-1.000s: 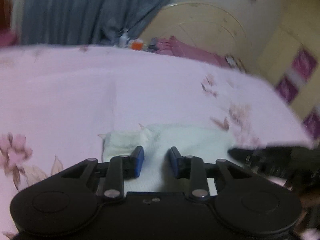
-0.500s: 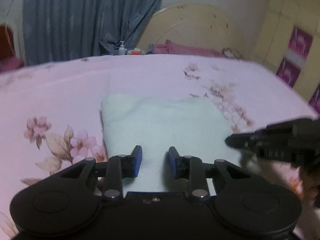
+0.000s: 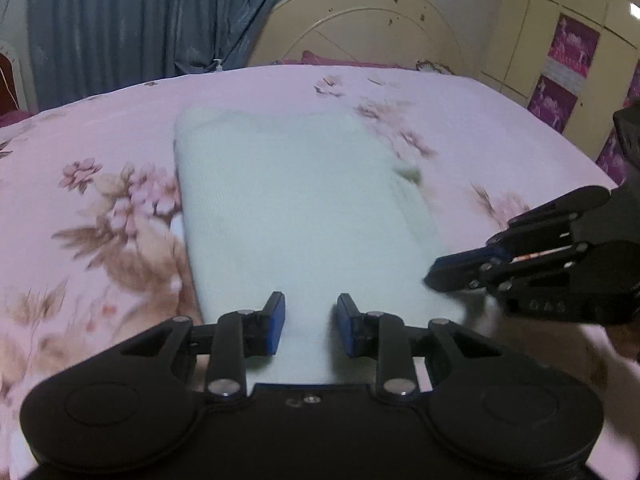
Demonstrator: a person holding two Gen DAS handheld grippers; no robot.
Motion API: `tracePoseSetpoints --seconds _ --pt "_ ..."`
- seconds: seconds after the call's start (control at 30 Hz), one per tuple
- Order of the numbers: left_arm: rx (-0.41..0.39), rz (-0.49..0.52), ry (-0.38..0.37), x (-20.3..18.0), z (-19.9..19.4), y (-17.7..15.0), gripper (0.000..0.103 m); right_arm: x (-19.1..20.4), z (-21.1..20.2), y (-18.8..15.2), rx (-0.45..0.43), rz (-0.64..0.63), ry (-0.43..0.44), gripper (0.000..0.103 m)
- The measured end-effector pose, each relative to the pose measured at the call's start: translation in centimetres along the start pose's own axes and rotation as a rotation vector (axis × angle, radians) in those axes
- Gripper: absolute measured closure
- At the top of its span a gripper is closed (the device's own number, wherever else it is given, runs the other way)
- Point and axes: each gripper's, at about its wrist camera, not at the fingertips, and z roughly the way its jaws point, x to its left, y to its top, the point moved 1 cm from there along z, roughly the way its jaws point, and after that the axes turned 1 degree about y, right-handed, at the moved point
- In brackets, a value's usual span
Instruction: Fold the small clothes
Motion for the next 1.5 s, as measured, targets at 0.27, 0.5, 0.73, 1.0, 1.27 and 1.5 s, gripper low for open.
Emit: tracePoseSetpoints --seconds 0.27,0.5,0.73,1.0,1.27,1.5 --pt "-0.011 -0.028 0.005 0.5 -2.3 -0.9 0.069 -0.9 -0.7 -1.5 -0.002 0.033 -0.01 0.098" --pt "-0.147 -0.171 0.036 5.9 -2.3 3.2 0.024 -7.1 -2.1 0.7 -0.174 0.349 0.061 0.024" --pt "-0.032 -0.539 -0.134 12.5 3.9 4.9 0.036 -13.6 2.2 2.1 -0.166 0.681 0.214 0.028" --pt "0.057 -0.563 -0.197 12.8 7.3 5.2 0.041 -15.3 5.7 2.8 -0.072 0.774 0.317 0.04" --pt "0.079 -0.379 -0.116 9.9 8.5 7.8 0.07 -13.6 6.9 5.3 -0.04 0.639 0.23 0.066" --pt "0.021 -0.22 -0.052 7.5 5.8 8.7 0.075 -9.4 4.4 6.7 -0.094 0.46 0.075 0.075"
